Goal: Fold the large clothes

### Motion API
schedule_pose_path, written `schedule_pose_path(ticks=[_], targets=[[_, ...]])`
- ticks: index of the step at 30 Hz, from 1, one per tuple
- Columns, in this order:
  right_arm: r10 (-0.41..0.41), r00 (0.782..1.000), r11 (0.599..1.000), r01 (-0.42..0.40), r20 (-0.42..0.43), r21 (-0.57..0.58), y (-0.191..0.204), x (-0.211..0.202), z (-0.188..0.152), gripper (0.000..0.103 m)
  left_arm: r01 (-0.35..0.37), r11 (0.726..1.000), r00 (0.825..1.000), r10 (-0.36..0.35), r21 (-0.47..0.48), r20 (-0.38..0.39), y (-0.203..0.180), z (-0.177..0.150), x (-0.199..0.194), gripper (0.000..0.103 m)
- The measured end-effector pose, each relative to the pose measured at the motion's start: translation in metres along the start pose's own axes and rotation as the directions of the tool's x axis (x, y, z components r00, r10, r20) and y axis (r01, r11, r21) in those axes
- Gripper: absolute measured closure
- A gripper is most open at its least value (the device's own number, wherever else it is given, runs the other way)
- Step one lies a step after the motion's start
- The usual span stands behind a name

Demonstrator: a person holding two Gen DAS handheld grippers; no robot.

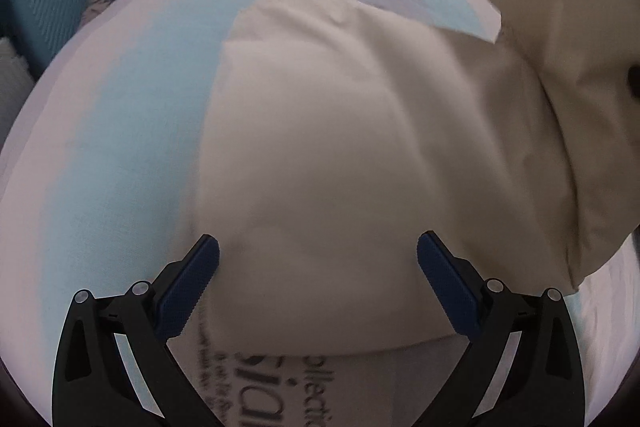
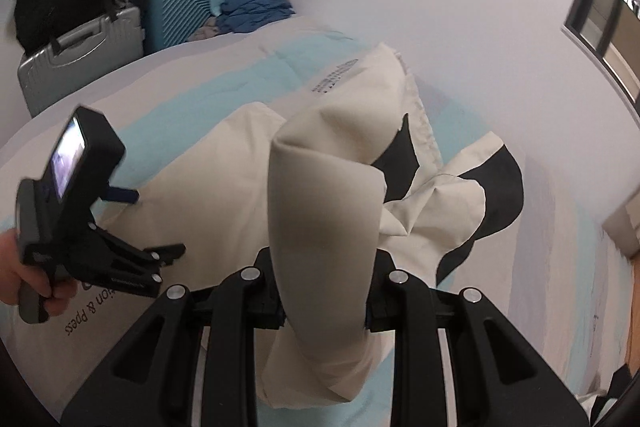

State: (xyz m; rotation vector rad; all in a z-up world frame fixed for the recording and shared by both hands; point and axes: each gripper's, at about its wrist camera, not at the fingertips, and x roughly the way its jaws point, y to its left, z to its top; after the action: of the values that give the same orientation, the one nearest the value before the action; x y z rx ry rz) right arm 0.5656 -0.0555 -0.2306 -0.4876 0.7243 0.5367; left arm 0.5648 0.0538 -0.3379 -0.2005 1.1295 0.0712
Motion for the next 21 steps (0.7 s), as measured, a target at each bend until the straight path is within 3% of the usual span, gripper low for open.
schedule_pose_path(ticks=[2,4,8,14,21], targets=[[0.008,1.0,1.0,-0.008,0.005,-0.021,0.009,0.0,0.002,0.078,-0.027,0.999,1.0,0.027,-0.018,0.014,0.016,-0.001,-0.008,0.006],[0.02,1.0,0.999,-0.019,0.008,-0.041,0.016,0.001,0.006,0.078,-0.02,0.999,1.0,0.019,-0.033,-0.024,0.027,-0.006,0.003,0.006],[0.038,0.999,0.994,-0.037,0.012,-0.106,0.034,0.006,0.01,0.078,0.053,0.991,0.996,-0.061,-0.123,-0.069,0.044,-0.015,0.03,0.005],[0.098,0.995,0.974,-0.096,0.0,-0.204,0.072,0.014,0.011,0.078,0.074,0.994,0.995,-0.079,-0.083,-0.057,0.045,-0.014,0.026,0.005],[0.125,0.992,0.962,-0.122,-0.002,-0.243,0.104,0.016,0.013,0.078,0.025,0.998,0.999,-0.027,-0.06,-0.03,0.08,-0.018,-0.005,0.006]])
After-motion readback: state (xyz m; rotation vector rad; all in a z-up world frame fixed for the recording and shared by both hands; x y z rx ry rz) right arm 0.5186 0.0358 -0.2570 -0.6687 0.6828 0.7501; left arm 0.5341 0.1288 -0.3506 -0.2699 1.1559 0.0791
